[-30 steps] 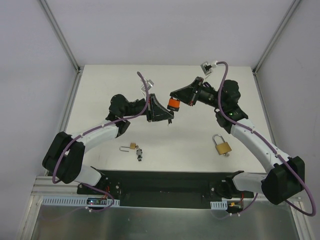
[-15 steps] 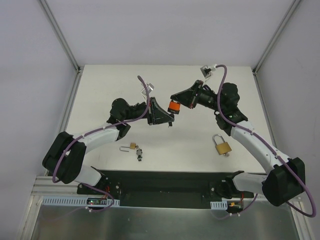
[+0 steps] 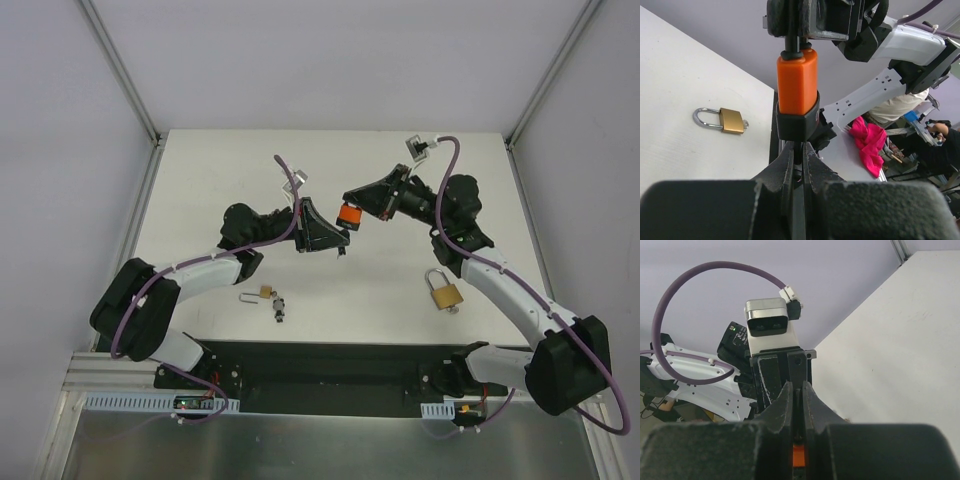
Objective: Lock with the key
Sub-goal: Lock the lock.
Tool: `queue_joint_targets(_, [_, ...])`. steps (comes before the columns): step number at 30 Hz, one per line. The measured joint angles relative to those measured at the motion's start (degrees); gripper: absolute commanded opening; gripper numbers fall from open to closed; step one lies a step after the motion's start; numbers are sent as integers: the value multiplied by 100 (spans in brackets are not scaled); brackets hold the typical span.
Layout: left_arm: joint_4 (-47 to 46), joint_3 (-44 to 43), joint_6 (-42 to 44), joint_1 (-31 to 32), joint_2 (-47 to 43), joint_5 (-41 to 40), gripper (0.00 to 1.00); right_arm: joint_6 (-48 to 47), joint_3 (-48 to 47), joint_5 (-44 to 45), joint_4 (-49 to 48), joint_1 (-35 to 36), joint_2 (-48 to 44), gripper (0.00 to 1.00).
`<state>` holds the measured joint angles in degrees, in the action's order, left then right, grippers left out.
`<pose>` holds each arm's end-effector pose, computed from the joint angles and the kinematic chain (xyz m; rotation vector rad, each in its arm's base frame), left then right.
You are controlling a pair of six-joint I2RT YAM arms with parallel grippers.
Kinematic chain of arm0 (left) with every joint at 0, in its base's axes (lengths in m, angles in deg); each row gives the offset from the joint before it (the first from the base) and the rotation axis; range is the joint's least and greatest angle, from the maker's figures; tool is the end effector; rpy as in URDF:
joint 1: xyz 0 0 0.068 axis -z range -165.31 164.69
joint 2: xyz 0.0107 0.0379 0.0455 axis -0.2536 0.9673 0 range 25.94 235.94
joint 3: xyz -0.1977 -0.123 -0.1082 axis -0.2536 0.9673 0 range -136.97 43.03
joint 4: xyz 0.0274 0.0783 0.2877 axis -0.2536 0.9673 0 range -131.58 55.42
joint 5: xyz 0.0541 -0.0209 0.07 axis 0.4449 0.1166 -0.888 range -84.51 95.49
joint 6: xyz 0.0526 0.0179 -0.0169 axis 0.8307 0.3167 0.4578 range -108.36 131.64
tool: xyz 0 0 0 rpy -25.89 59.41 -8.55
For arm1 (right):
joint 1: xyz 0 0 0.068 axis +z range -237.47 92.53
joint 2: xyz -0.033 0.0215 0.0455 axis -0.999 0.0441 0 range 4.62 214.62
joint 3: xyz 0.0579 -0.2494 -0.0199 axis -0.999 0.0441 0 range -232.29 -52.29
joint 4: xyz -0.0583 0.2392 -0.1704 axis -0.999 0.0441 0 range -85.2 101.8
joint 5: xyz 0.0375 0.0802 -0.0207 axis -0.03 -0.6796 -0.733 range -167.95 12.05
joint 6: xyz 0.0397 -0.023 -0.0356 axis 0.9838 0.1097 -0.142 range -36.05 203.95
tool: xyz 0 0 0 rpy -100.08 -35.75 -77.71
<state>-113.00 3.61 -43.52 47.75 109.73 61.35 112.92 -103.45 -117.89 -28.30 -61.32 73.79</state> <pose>0.2541 -0.2066 0.2471 0.7787 1.3576 -1.7955 0.2792 0.1667 0.3412 -0.6044 1.3594 1.2450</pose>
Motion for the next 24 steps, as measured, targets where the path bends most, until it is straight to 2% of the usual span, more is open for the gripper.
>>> queue_joint_targets(10, [-188,131,-107,44,28,271,0,468,87,-146,-1375,-184,0,1])
queue_joint_targets(15, [-153,188,-83,72,24,326,0,557,87,-225,-1637,-208,0,1])
queue_joint_targets(19, [227,197,105,72,-28,326,0,566,87,-284,-1624,-302,0,1])
queue_joint_targets(24, [1497,162,826,72,-385,144,0,518,87,-352,-1377,-601,11,1])
